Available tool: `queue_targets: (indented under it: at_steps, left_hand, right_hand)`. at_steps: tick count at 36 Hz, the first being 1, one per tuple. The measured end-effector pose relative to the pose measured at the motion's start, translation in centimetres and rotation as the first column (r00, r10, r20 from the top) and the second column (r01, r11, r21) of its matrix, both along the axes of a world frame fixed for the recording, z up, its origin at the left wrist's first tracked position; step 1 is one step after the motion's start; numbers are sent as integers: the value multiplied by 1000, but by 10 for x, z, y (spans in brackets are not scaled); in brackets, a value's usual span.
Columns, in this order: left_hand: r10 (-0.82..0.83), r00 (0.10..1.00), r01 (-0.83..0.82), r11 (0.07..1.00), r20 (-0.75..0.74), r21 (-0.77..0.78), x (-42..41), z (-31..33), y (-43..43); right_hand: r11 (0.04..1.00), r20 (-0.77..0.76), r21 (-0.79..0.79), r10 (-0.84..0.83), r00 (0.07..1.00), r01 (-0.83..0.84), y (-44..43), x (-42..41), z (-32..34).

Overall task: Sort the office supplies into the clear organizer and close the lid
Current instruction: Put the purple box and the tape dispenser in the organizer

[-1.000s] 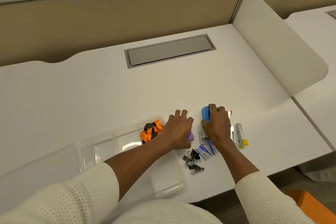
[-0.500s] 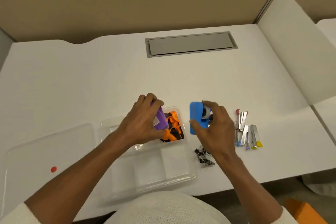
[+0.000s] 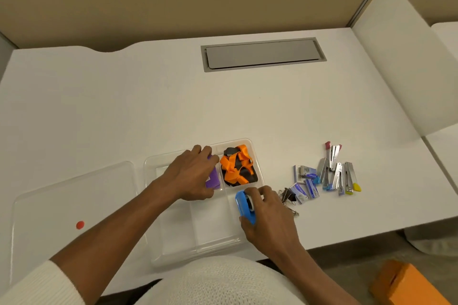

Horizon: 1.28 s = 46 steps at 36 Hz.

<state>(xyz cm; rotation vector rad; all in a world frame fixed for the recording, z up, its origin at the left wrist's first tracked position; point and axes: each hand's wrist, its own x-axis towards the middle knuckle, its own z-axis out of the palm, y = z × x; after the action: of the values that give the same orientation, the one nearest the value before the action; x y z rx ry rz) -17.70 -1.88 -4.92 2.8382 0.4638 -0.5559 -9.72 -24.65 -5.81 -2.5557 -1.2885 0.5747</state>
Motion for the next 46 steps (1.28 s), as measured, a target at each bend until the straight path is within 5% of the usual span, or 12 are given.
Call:
queue_targets:
  at_steps: [16, 28, 33, 38, 46]
  left_hand:
    - [53, 998, -55, 993, -25, -104, 1, -9, -1]
    - [92, 996, -91, 995, -23, 29, 2, -3, -19]
    - [100, 984, -120, 984, 150, 131, 13, 9, -39]
    - [-19, 923, 17, 1000, 385, 10, 40, 24, -73]
    - [-385, 894, 381, 922, 228, 65, 101, 15, -133]
  right_hand:
    - [988, 96, -122, 104, 990, -92, 5, -15, -32]
    - [993, 37, 109, -41, 998, 37, -12, -1, -6]
    - [954, 26, 220, -213, 977, 202, -38, 20, -4]
    - [881, -20, 202, -433, 901, 428, -74, 47, -19]
    - [836, -121, 120, -523, 844, 535, -97, 60, -44]
